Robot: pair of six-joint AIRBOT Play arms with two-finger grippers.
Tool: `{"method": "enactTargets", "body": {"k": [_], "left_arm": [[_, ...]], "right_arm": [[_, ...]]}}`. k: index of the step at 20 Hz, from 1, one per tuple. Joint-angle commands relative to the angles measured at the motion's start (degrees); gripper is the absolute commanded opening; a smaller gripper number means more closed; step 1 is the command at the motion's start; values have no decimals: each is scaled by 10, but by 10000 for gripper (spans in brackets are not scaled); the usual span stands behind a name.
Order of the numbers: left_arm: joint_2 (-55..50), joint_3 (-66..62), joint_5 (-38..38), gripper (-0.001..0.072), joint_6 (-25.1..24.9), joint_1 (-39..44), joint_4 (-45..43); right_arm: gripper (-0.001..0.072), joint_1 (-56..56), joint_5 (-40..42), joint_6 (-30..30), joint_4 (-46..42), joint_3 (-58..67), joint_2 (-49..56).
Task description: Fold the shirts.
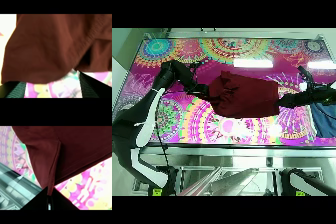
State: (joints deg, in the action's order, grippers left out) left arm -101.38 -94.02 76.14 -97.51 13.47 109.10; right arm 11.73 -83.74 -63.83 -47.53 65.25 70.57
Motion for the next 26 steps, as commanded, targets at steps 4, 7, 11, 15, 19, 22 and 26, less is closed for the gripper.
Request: {"method": "enactTargets", "body": {"k": [4,7,11,15,19,22,26], "left_arm": [[-38,4,-103,205,1,0,3],[-37,4,-133,19,2,-12,4],[7,4,-105,17,-1,-25,16],[153,3,-95,17,-54,-66,187],[317,-51,-99,17,-75,-77,216],[412,-121,-101,17,-37,-107,212],[503,-156,-64,17,12,-230,209]], "right_arm": [[18,0,20,4,0,1,0],[18,0,24,7,0,1,0],[17,7,38,20,2,5,-13],[17,46,51,28,26,70,-94],[17,82,93,65,96,214,-202],[17,82,150,69,56,319,-261],[17,82,223,69,-23,377,-301]]}}
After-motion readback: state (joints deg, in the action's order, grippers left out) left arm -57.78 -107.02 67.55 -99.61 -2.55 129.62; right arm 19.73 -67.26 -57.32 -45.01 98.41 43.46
